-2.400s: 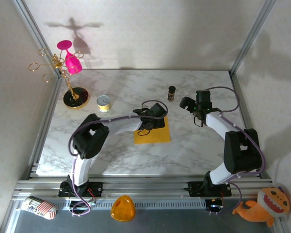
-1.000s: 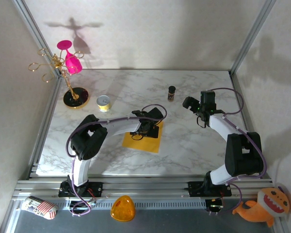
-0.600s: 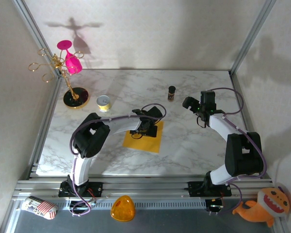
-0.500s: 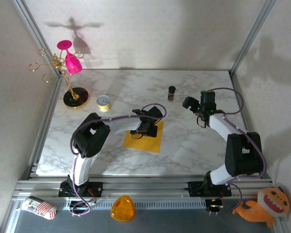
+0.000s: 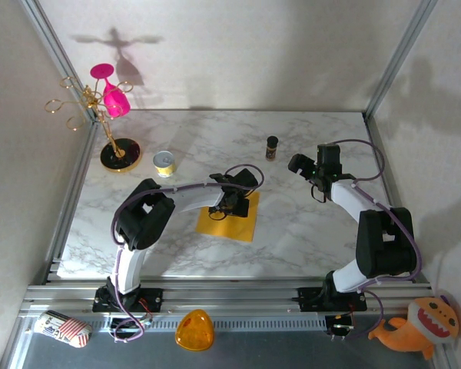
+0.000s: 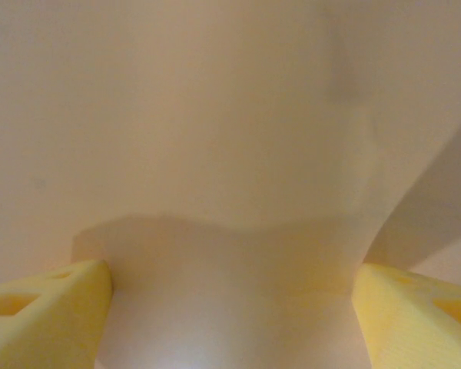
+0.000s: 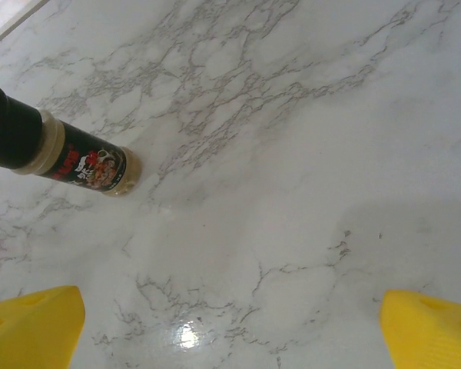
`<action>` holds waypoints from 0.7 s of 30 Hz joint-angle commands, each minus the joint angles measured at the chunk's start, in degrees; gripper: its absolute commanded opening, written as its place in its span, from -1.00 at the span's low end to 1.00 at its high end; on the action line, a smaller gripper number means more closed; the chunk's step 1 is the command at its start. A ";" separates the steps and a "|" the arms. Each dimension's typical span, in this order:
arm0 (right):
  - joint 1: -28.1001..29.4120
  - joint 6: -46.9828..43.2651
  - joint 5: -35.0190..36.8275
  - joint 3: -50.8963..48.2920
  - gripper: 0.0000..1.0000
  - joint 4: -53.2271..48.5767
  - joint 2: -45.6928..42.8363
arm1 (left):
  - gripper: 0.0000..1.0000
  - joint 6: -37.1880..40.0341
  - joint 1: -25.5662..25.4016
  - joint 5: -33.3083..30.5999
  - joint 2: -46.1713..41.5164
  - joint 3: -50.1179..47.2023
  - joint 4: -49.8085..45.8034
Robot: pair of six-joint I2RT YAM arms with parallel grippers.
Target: Fold a paper plane with a square sheet of paper (pick it up from the middle)
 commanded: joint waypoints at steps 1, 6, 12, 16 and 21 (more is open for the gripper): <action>-0.43 -0.53 -0.27 0.71 0.97 0.31 0.52 | 0.58 0.59 0.70 0.39 1.51 -2.79 -1.59; -0.43 -0.44 -0.30 0.72 0.97 0.38 0.34 | 0.41 0.31 1.06 0.55 -0.18 -2.49 -1.19; -0.38 0.90 -3.69 1.68 0.97 -0.57 -0.19 | -0.13 -0.19 1.58 3.31 -5.48 -2.82 0.75; -0.38 2.75 -6.14 0.70 0.96 1.00 -2.14 | -0.35 -0.48 2.91 8.66 -10.63 -4.63 4.72; -0.43 2.72 -11.61 -0.88 0.93 1.52 -4.58 | -0.37 -1.45 5.62 19.93 -16.85 -8.49 13.32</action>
